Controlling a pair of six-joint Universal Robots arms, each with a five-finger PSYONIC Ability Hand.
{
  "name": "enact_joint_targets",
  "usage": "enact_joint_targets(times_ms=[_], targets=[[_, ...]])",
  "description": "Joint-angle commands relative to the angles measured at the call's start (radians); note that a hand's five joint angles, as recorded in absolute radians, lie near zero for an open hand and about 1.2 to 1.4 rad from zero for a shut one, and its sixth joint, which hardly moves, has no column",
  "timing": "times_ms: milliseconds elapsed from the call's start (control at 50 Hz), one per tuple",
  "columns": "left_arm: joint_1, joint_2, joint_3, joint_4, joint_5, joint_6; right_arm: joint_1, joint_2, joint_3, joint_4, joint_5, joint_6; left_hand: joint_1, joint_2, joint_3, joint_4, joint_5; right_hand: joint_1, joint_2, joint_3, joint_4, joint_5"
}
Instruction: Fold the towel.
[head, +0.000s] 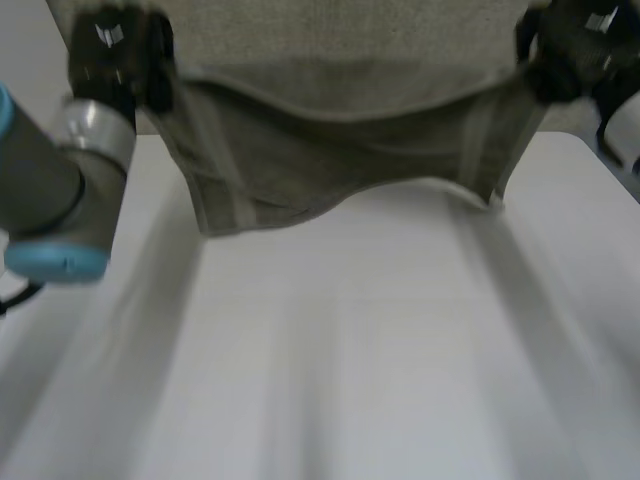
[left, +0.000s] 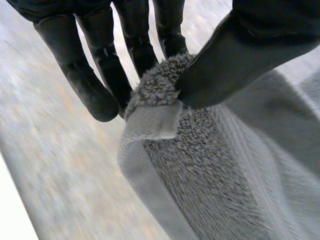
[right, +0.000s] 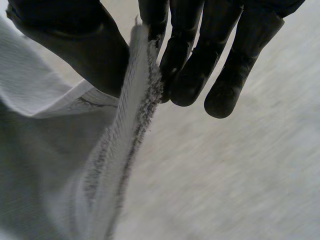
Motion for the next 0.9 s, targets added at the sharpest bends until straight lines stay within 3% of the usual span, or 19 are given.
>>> enact_joint_targets(times_ms=[20, 80, 180, 360, 540, 680, 900], targets=[[0.037, 0.032, -0.347, 0.151, 0.099, 0.006, -0.105, 0.003, 0.255, 0.061, -0.191, -0.058, -0.047, -0.09, -0.15, -0.121, -0.266, 0.058, 0.077, 0.063, 0.054, 0.05], [0.043, 0.038, -0.479, 0.217, 0.123, 0.011, -0.157, 0.003, 0.356, 0.061, -0.254, -0.117, -0.047, -0.09, -0.15, -0.121, -0.266, 0.058, 0.077, 0.063, 0.054, 0.05], [0.054, 0.069, -0.608, 0.263, 0.156, 0.014, -0.243, 0.003, 0.461, 0.062, -0.28, -0.183, -0.047, -0.09, -0.15, -0.121, -0.266, 0.058, 0.077, 0.063, 0.054, 0.05], [0.059, 0.079, -0.675, 0.271, 0.168, 0.014, -0.273, 0.004, 0.501, 0.064, -0.271, -0.183, -0.047, -0.09, -0.15, -0.121, -0.266, 0.058, 0.077, 0.063, 0.054, 0.05], [0.062, 0.05, -0.683, 0.272, 0.165, 0.016, -0.263, 0.046, 0.558, -0.044, -0.23, -0.186, -0.047, -0.09, -0.15, -0.121, -0.266, 0.058, 0.077, 0.063, 0.054, 0.05], [0.062, 0.047, -0.693, 0.289, 0.165, 0.017, -0.233, 0.061, 0.587, -0.089, -0.176, -0.192, -0.047, -0.09, -0.15, -0.121, -0.266, -0.296, -0.277, -0.291, -0.3, -0.303], [0.06, 0.05, -0.706, 0.326, 0.165, 0.017, -0.187, 0.057, 0.63, -0.143, -0.174, -0.2, -0.047, -0.09, -0.15, -0.121, -0.266, -0.443, -0.424, -0.438, -0.447, -0.451]])
